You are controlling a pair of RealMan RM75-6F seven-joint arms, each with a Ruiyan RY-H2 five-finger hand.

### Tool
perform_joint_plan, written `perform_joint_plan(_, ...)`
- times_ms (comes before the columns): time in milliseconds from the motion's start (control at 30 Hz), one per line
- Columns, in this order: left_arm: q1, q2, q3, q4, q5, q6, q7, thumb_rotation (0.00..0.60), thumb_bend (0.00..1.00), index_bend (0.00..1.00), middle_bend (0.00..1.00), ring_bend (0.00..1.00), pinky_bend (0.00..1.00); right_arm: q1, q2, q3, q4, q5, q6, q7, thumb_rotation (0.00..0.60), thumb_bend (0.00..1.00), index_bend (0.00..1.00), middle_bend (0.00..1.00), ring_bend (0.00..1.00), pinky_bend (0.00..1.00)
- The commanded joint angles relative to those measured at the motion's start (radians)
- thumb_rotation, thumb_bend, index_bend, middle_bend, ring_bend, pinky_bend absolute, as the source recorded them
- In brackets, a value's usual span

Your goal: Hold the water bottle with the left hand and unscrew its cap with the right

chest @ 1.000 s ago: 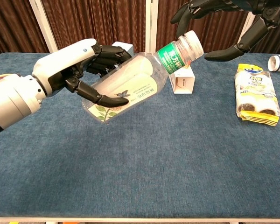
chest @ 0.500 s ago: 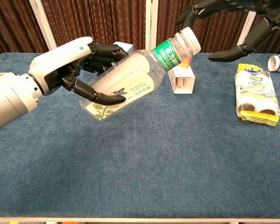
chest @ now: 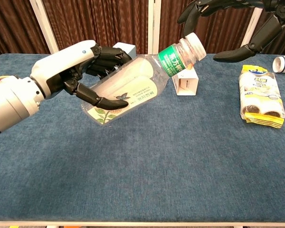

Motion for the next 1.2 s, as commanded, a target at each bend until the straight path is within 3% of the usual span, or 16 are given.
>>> perform_joint_plan(33,0.000,-0.001,0.000,0.001,0.000,0.000,0.000,0.600,0.48,0.57,0.58,0.49,0.63,-0.001,-0.001,0.000,-0.002,-0.005,0.002,0.002,0.600,0.24,0.31,0.11,0.00,0.00)
perform_joint_plan(767,0.002,0.003,-0.007,-0.009,0.000,0.010,-0.033,0.600,0.48,0.57,0.58,0.49,0.63,-0.004,-0.031,0.009,0.028,0.007,0.014,-0.008,0.600,0.24,0.32,0.11,0.00,0.00)
perform_joint_plan(1200,0.004,0.006,-0.005,-0.014,0.003,0.012,-0.031,0.600,0.47,0.57,0.58,0.49,0.63,-0.006,-0.060,0.022,0.041,0.016,0.036,-0.014,0.600,0.28,0.39,0.16,0.00,0.00)
